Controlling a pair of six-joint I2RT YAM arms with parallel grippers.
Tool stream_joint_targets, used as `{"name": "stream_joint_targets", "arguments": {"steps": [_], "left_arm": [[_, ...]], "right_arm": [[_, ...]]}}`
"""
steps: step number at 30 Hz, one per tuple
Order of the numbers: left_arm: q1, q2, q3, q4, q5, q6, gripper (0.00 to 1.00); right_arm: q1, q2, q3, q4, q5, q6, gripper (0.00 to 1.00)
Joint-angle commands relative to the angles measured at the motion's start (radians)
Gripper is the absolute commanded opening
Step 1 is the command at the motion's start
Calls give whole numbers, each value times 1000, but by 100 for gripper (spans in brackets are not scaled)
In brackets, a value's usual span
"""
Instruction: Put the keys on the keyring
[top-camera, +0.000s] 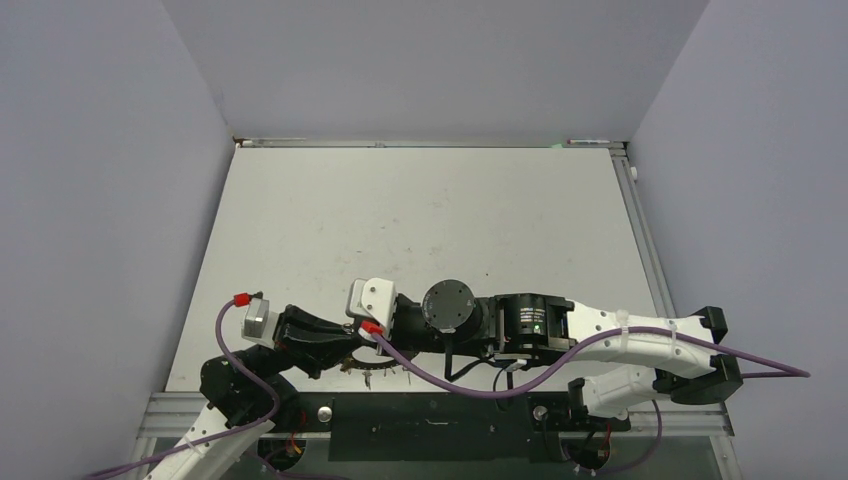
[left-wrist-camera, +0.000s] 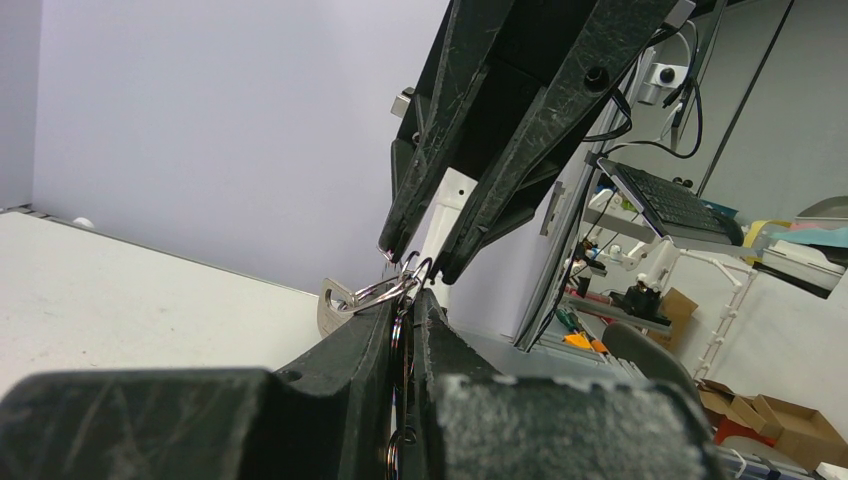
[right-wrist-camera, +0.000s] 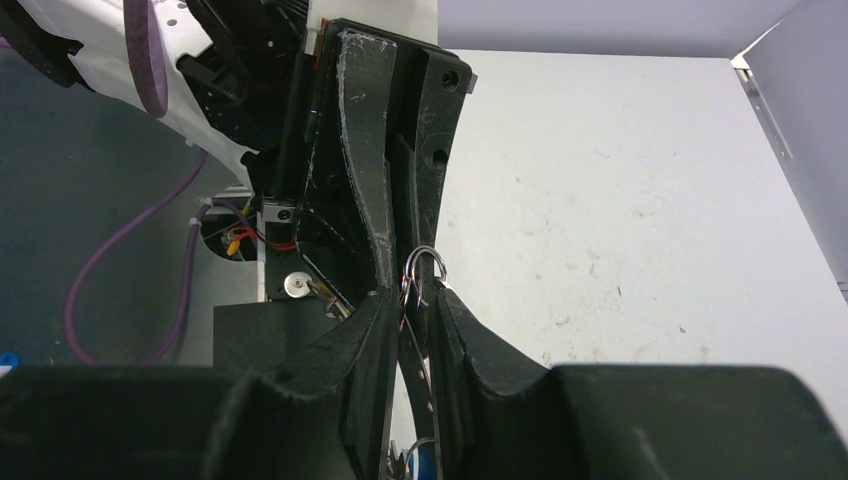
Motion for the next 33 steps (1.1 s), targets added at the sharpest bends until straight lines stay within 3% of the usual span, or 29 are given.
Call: {"name": "stream_joint_targets", "arguments": {"steps": [1, 9, 14, 23, 28, 33], "left_arm": [[0, 6, 60, 41, -30, 8, 0], [1, 8, 62, 38, -32, 9, 0], [0, 7, 63, 35, -33, 11, 0], [0, -1, 68, -4, -56, 22, 0], [0, -15, 69, -38, -80, 23, 18], [-1, -29, 74, -70, -95, 27, 27]], "right_arm": [[7, 10, -4, 31, 19, 12, 19], [7, 22, -9, 12, 18, 9, 17], [7, 25, -21, 8, 30, 5, 5], [7, -12, -57, 44, 17, -17, 5], [7, -58, -94, 97, 34, -44, 5], [5, -92, -129, 136, 47, -66, 5]]}}
